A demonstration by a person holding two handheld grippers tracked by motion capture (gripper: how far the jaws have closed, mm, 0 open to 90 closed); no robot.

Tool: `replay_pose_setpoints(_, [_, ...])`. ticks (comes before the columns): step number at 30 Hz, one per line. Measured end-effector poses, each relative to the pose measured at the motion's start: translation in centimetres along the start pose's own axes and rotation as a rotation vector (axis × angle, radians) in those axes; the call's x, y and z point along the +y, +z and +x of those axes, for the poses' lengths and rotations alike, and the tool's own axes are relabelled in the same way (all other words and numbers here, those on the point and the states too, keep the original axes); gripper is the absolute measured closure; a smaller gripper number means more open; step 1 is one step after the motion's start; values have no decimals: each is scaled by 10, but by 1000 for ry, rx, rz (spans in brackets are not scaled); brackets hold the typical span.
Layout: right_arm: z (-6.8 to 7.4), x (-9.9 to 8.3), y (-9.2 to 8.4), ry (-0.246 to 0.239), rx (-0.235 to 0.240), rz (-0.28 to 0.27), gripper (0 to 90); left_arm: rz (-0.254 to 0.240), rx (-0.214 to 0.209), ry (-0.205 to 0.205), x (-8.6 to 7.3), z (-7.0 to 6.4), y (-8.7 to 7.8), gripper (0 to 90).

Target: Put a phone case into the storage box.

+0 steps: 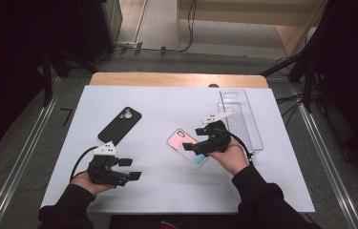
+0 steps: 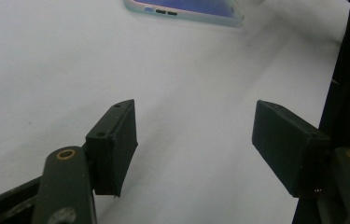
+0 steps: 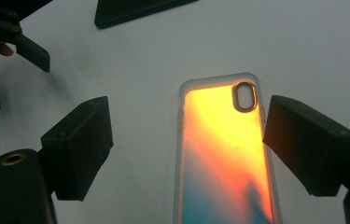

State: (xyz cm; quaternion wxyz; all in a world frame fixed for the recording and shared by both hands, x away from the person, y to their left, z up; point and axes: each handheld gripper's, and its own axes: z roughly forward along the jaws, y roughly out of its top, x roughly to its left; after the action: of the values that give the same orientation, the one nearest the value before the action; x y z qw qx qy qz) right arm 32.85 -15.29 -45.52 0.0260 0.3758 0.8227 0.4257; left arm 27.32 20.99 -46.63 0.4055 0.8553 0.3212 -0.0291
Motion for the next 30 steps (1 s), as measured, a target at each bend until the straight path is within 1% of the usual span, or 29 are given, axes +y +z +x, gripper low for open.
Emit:
replay_pose_setpoints(2, [0,0,1,6,-2,0,138,-3,-2,-3,0,1,0,304])
replay_pose_setpoints(3, [-2,1,3,3,-11,-3,138,-2,-2,-3,0,1,0,304])
replay_pose_setpoints(7, [-3,3,7,-1,-16,7,138,7,-1,-12,-1,0,0,304])
replay_pose_setpoints(8, [-4,4,8,2,-14,8,138,9,-2,-13,-1,1,0,304])
replay_pose_setpoints(12, [-5,8,13,-10,-2,8,137,6,-6,-15,-1,0,0,304])
replay_pose_setpoints(13, [-5,10,15,-17,9,23,98,7,-7,-16,-1,0,0,304])
replay_pose_setpoints(14, [-5,10,15,-17,9,23,98,7,-7,-16,-1,0,0,304])
replay_pose_setpoints(16, [-6,11,18,-45,5,37,85,8,-8,-17,-1,0,0,304])
replay_pose_setpoints(17, [-6,11,19,-52,8,40,19,5,-9,-19,-2,0,0,304])
replay_pose_setpoints(18, [-6,11,21,-58,5,42,0,5,-9,-19,-2,0,0,304])
replay_pose_setpoints(19, [-6,10,22,-55,14,50,0,5,-10,-20,-2,0,0,304])
replay_pose_setpoints(20, [-6,10,23,-39,35,65,0,8,-8,-20,-2,0,-1,304])
replay_pose_setpoints(21, [-6,10,23,-39,35,65,0,8,-8,-20,-2,0,-1,304])
replay_pose_setpoints(23, [-6,10,23,-60,33,67,0,8,-9,-21,-2,0,0,304])
replay_pose_setpoints(28, [-8,8,24,-47,39,85,0,6,-11,-20,-2,0,0,304])
replay_pose_setpoints(29, [-9,7,24,-53,21,89,0,7,-11,-20,-2,0,0,304])
replay_pose_setpoints(30, [-9,7,25,-56,16,86,0,7,-11,-20,-2,0,0,304])
